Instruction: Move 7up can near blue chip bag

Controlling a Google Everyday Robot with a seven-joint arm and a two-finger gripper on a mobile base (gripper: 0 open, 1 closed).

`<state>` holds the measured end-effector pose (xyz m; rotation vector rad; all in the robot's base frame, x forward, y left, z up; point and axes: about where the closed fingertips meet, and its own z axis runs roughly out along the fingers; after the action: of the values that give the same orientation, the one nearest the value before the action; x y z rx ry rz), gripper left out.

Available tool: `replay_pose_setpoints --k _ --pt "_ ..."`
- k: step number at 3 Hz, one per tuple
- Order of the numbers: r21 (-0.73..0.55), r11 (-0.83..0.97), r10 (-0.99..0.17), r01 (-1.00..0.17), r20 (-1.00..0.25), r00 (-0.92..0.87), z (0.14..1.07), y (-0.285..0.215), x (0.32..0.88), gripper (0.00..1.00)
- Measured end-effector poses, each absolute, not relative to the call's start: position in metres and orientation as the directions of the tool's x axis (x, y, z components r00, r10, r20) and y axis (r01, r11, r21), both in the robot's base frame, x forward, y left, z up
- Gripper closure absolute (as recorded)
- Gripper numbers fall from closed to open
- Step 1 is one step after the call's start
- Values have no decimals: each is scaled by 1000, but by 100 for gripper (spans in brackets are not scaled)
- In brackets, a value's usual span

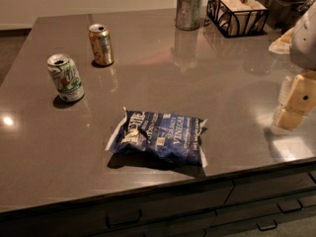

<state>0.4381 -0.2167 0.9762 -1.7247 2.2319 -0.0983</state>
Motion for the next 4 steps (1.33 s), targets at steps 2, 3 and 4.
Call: replay_pose_setpoints --k 2,3,4 --pt "-247 250 -949 -936 -252 -187 980 -185 448 0" --pt "-245 231 -938 -942 -312 -149 982 -139 466 0" --pt "-242 224 -919 -944 -374 -123 979 -84 486 0"
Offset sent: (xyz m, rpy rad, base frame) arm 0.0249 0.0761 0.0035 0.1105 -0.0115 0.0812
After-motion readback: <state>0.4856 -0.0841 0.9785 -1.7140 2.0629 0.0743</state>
